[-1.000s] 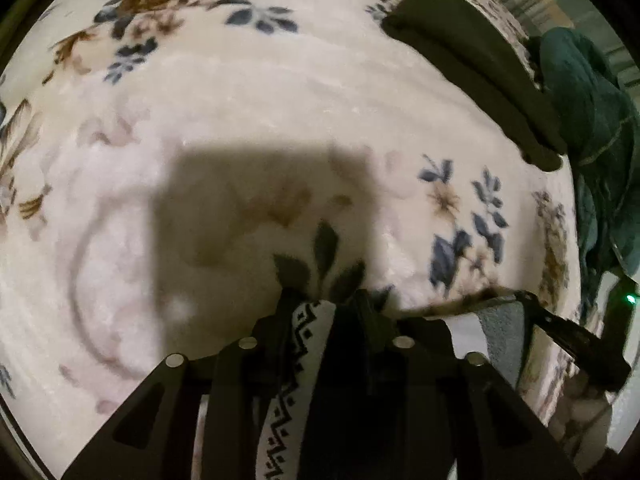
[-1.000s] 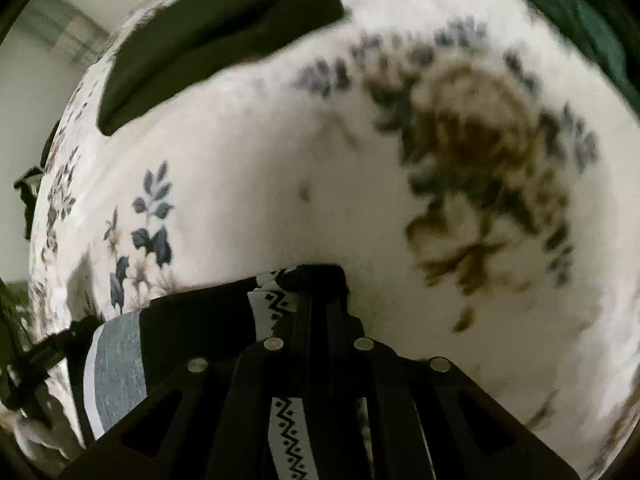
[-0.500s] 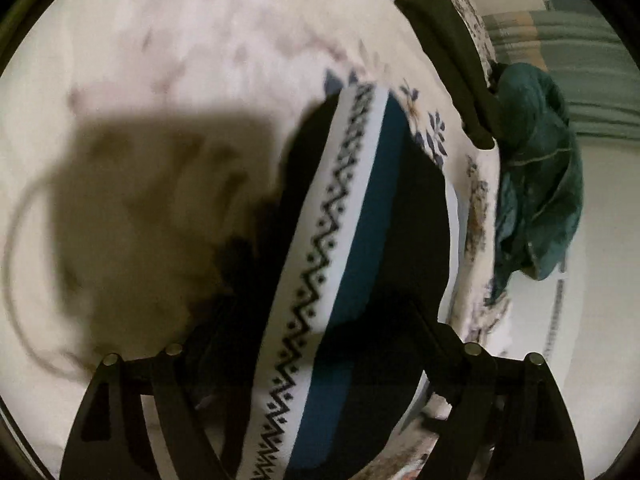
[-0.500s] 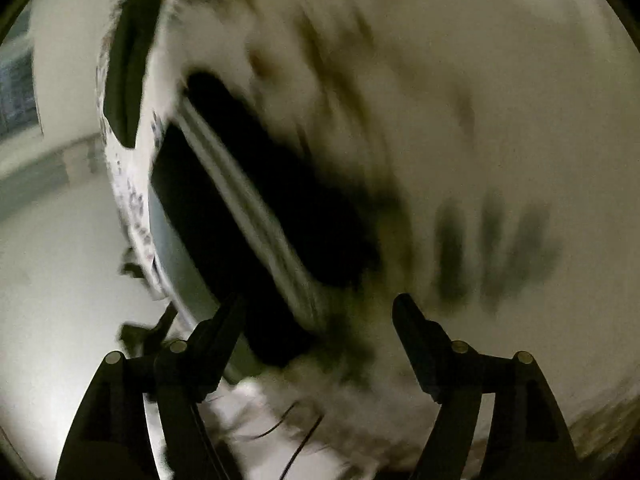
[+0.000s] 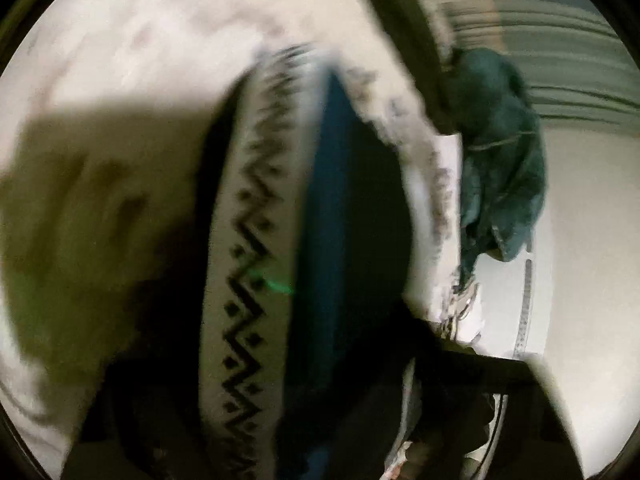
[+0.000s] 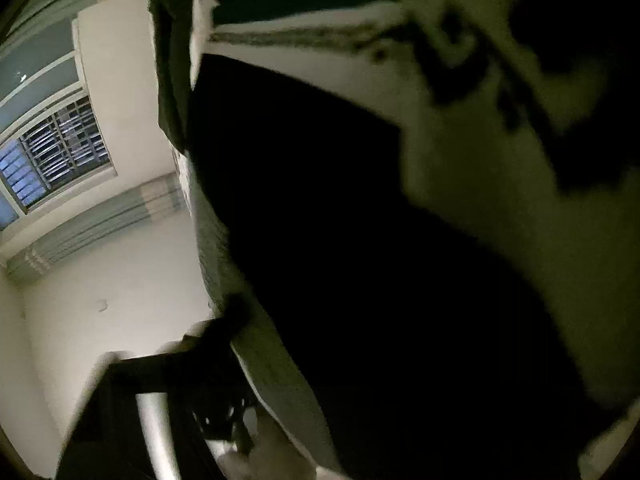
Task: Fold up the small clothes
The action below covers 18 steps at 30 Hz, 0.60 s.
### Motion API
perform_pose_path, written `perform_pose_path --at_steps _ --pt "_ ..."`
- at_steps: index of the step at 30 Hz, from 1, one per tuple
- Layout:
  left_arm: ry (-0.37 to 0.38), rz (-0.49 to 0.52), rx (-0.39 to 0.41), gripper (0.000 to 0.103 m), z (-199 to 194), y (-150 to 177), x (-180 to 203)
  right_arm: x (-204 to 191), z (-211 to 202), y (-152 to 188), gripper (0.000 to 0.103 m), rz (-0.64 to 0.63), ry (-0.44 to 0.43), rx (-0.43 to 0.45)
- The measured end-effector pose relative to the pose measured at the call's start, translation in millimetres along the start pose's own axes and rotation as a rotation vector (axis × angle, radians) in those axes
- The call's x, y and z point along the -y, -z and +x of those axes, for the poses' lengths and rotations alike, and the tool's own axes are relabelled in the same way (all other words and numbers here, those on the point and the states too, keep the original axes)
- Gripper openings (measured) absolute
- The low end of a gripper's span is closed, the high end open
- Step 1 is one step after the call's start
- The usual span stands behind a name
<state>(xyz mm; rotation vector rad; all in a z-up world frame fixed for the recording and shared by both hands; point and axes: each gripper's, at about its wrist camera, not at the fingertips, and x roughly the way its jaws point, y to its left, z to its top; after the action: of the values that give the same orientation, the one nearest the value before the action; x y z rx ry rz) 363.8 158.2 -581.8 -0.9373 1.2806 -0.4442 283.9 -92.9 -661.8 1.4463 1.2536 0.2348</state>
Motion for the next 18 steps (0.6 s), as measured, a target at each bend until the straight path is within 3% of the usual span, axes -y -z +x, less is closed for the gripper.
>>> perform_pose_path --at_steps 2,10,14,18 --pt "0.002 0.02 0.009 0.032 -9.8 -5.4 12.4 -16.5 -2.6 10.4 0.041 -0.044 0.034 0.035" --pt "0.079 0.145 0.028 0.031 -38.6 -61.1 104.9 -115.4 -35.0 33.6 0.037 -0.177 0.017 0.149" --pt "0.126 0.225 0.04 0.031 -35.8 -121.8 169.2 -175.7 -67.6 9.1 0.037 -0.24 -0.033 0.214" --pt "0.177 0.293 0.058 0.031 -28.0 -194.7 219.2 -251.9 -82.8 -50.4 0.037 -0.322 -0.075 0.29"
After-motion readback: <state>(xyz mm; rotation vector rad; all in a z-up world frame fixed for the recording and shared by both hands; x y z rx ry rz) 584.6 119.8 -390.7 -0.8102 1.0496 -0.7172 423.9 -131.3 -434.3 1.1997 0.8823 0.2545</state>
